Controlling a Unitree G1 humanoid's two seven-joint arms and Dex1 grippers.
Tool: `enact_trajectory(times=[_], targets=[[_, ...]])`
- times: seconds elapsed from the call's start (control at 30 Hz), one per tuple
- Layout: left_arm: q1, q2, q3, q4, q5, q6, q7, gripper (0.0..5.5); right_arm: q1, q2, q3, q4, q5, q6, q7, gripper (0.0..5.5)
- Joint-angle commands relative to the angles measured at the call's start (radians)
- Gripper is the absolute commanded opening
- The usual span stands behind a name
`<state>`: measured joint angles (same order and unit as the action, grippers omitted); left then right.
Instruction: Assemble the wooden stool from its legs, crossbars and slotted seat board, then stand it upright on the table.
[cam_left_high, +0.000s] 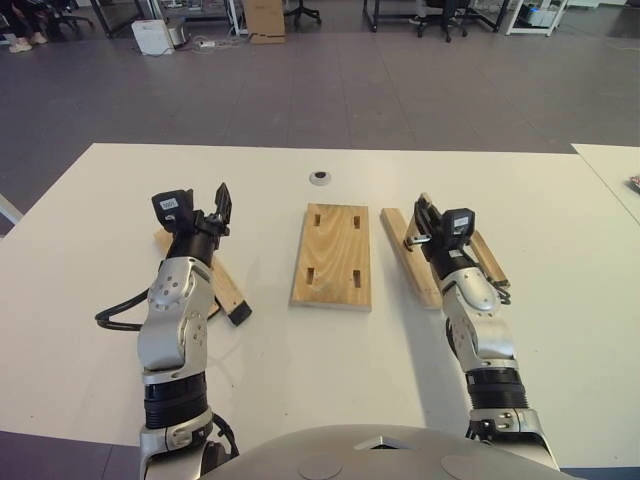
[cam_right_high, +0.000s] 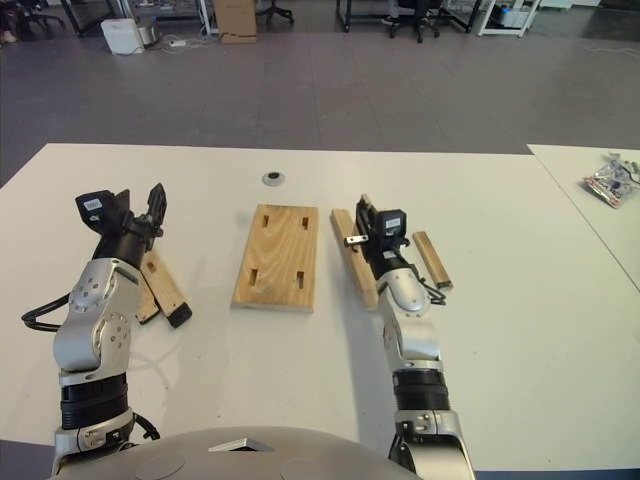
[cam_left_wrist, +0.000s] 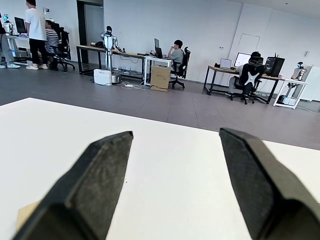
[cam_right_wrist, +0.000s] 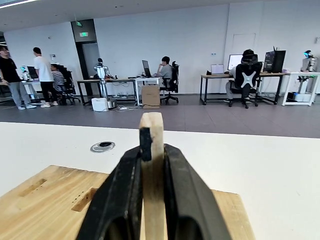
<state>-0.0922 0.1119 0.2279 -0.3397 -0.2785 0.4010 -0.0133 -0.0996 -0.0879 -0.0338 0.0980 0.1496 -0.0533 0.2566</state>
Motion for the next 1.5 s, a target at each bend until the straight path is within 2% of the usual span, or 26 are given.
enact_trajectory(times=[0.03, 0.4, 0.87, 0.93, 1.13, 1.37, 1.5], targets=[[0.003, 0.003, 0.001, -0.012, -0.008, 0.002, -0.007, 3.18, 0.097, -0.017, 0.015, 0.106, -0.01, -0.023, 0.046, 0.41], [0.002, -0.02, 0.007, -0.012, -0.013, -0.011, 0.005, 3.18, 0.093, -0.018, 0.011, 0.186, 0.005, 0.119, -0.004, 0.41], [-0.019, -0.031, 0.017, 0.009, -0.035, -0.022, 0.0, 3.18, 0.091, -0.034, 0.046, 0.183, -0.033, 0.1, -0.024, 0.41], [-0.017, -0.033, 0.013, 0.008, -0.036, -0.023, -0.001, 3.18, 0.089, -0.034, 0.046, 0.168, -0.035, 0.098, -0.031, 1.03], [-0.006, -0.036, 0.01, 0.004, -0.035, -0.028, 0.001, 3.18, 0.043, -0.044, 0.031, 0.037, -0.027, 0.186, -0.041, 2.0], [0.026, -0.047, 0.012, -0.03, -0.033, -0.022, 0.017, 3.18, 0.113, -0.128, 0.056, -0.317, -0.036, 0.604, -0.036, 3.48], [0.05, -0.064, 0.006, -0.058, -0.029, -0.025, 0.035, 3.18, 0.109, -0.166, 0.07, -0.43, -0.022, 0.795, -0.027, 3.54]])
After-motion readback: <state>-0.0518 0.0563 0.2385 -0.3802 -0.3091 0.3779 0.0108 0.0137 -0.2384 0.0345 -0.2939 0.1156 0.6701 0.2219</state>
